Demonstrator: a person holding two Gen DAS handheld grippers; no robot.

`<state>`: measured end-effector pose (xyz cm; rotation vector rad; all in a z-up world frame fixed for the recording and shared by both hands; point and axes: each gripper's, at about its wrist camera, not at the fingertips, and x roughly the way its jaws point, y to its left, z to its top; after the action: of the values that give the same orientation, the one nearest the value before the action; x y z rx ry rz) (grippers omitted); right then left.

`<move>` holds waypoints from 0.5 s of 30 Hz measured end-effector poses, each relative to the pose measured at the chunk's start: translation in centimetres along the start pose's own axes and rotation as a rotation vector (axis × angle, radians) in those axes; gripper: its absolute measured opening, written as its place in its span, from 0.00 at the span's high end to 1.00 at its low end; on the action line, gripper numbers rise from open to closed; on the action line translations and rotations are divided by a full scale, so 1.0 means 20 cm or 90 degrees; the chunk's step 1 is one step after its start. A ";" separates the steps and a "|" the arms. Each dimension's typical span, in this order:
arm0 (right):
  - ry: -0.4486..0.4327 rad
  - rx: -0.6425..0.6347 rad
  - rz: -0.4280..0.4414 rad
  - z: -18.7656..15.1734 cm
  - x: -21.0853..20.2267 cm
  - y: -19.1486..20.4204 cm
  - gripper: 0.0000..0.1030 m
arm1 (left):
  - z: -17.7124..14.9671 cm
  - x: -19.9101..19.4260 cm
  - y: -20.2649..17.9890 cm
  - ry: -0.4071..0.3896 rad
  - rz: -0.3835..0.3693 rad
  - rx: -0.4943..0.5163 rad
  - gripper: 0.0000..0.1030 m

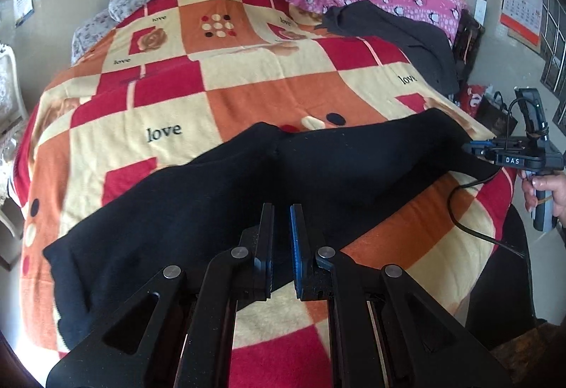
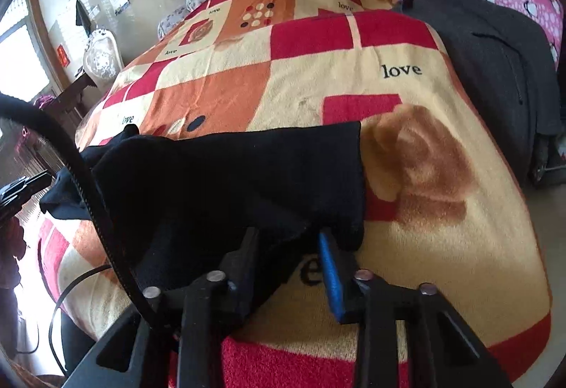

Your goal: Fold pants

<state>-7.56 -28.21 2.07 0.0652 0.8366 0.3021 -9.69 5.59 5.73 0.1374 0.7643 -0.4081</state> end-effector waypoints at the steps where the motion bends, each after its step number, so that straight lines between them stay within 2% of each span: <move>1: -0.009 -0.023 -0.015 0.01 -0.02 0.02 0.92 | 0.01 0.04 -0.02 0.007 -0.007 -0.005 0.93; 4: -0.052 -0.122 -0.079 0.06 -0.10 0.13 0.96 | 0.04 0.12 -0.08 0.019 -0.027 -0.016 0.93; 10: -0.112 -0.252 -0.233 0.24 -0.14 0.20 0.96 | 0.11 0.11 -0.14 -0.012 -0.047 -0.022 0.93; 12: -0.102 -0.257 -0.257 0.28 -0.08 0.16 0.96 | 0.12 0.12 -0.14 -0.017 -0.052 -0.029 0.93; 13: -0.081 -0.252 -0.267 0.30 -0.02 0.12 0.96 | 0.12 0.13 -0.14 -0.014 -0.056 -0.035 0.93; 15: -0.025 -0.208 -0.252 0.31 0.14 0.04 0.97 | 0.11 0.17 -0.13 0.003 -0.055 -0.046 0.93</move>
<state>-1.46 -26.32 4.42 -0.3942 0.7343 0.0608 -7.21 1.68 5.01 0.0378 0.7901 -0.4621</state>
